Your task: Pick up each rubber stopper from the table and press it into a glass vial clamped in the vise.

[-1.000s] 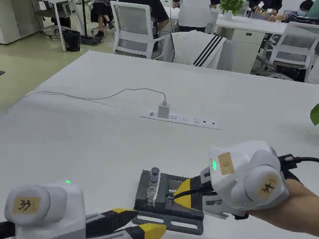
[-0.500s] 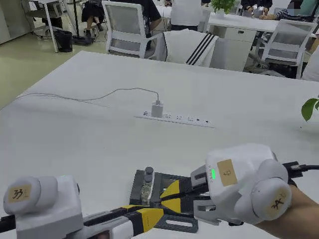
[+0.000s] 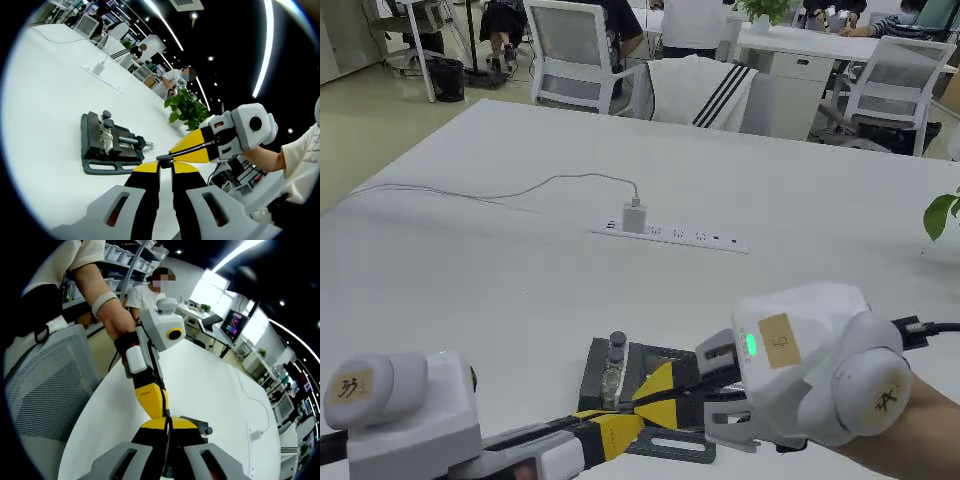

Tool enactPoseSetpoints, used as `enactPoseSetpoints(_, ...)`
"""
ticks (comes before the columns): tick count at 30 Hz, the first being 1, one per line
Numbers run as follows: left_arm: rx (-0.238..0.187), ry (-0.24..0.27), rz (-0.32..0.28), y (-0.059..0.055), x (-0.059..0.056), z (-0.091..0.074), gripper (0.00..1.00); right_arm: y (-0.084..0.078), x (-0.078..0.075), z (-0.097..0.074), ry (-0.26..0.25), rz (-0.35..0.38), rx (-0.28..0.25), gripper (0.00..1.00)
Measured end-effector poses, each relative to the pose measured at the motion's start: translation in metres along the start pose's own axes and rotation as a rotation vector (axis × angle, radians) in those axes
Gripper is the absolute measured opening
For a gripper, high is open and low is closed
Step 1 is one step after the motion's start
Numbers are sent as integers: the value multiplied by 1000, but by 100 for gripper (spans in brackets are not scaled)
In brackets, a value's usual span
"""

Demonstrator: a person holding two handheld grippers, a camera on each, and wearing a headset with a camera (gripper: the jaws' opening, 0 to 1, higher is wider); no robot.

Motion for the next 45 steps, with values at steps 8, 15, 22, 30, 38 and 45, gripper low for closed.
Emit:
enactPoseSetpoints(8,9,3,6,-2,1,-1,4,1,2,0,11,-8,2,0)
enactPoseSetpoints(15,19,7,26,-3,1,-2,4,1,3,2,22,0,5,0)
enactPoseSetpoints(22,59,35,85,-6,4,-6,4,-6,-1,-4,10,13,34,9)
enactPoseSetpoints(30,100,60,164,-6,7,-10,4,-14,3,-11,62,110,38,28)
enactPoseSetpoints(38,198,58,340,-9,4,-10,4,-14,14,-12,173,226,5,32)
enactPoseSetpoints(45,311,41,531,-15,-3,-7,4,-11,19,-11,219,264,-18,32)
Point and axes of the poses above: the centre of the closed fingertips' face, and the gripper's own axes: z roughly forward along the fingers, x roughly to its left, y roughly out of its top, the point moved 7 cm from there along -z, roughly backward along the fingers, and after that the axes turned 12 degrees about -z, right-handed, at the moved point
